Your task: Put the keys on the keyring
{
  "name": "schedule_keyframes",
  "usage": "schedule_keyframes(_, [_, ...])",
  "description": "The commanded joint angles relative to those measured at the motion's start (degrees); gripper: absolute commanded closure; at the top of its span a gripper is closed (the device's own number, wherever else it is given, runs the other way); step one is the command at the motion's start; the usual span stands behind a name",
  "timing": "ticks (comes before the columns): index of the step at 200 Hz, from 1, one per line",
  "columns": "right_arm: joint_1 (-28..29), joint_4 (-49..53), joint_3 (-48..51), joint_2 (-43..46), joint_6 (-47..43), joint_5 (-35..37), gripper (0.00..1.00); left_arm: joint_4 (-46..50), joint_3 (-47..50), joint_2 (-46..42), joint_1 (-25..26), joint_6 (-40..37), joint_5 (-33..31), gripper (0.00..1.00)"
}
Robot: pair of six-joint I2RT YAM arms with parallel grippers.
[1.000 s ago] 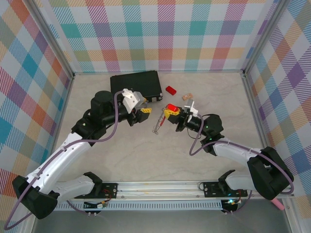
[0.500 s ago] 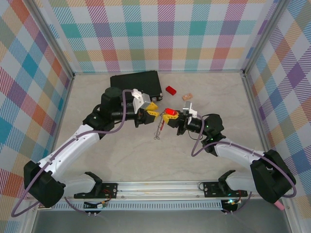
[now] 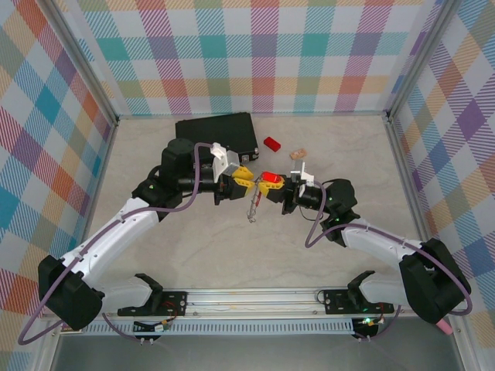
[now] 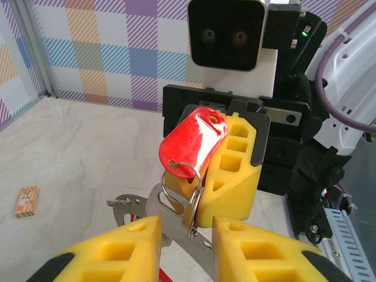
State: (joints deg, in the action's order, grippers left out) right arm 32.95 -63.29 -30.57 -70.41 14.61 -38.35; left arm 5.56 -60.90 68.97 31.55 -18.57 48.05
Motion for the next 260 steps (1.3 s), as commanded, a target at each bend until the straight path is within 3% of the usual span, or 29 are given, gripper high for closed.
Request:
schedule_keyframes(1, [-0.3, -0.9, -2.1, 0.5, 1.1, -1.6, 1.0, -1.8, -1.8, 0.7, -0.6, 1.1, 3.1, 0.73])
schedule_keyframes(39, [-0.3, -1.1, -2.3, 0.0, 1.5, -2.0, 1.0, -2.7, -2.0, 1.4, -0.4, 2.0, 4.0, 0.75])
schedule_keyframes(78, [-0.3, -1.4, -2.6, -0.4, 1.9, -2.4, 1.0, -2.5, -2.2, 1.6, -0.1, 2.1, 4.1, 0.83])
schedule_keyframes(112, [-0.3, -1.5, -2.5, -0.8, 2.2, -2.6, 1.0, -2.7, -2.1, 1.4, 0.2, 2.1, 3.9, 0.98])
schedule_keyframes(169, [-0.3, -0.6, -1.6, -0.1, 1.5, -1.1, 1.0, -2.5, -2.1, 1.1, 0.4, 1.8, 3.5, 1.0])
schedule_keyframes(180, [-0.3, 0.2, -1.5, 0.1, 1.4, -0.3, 0.9, -2.5, -2.1, 0.9, 0.4, 1.6, 3.3, 1.0])
schedule_keyframes(204, [-0.3, 3.3, -0.4, 2.0, 0.0, 3.0, 0.88, -1.1, -2.3, 0.6, 0.4, 0.7, 2.0, 1.0])
schedule_keyframes(216, [-0.3, 7.0, 0.0, 3.7, -1.0, 5.7, 0.79, -0.5, -2.5, 0.6, 0.4, 0.2, 1.5, 1.0])
schedule_keyframes(260, [-0.3, 14.6, 4.0, 11.0, -3.3, 12.2, 0.76, 2.6, -3.8, 1.6, 0.4, -1.7, 0.2, 1.0])
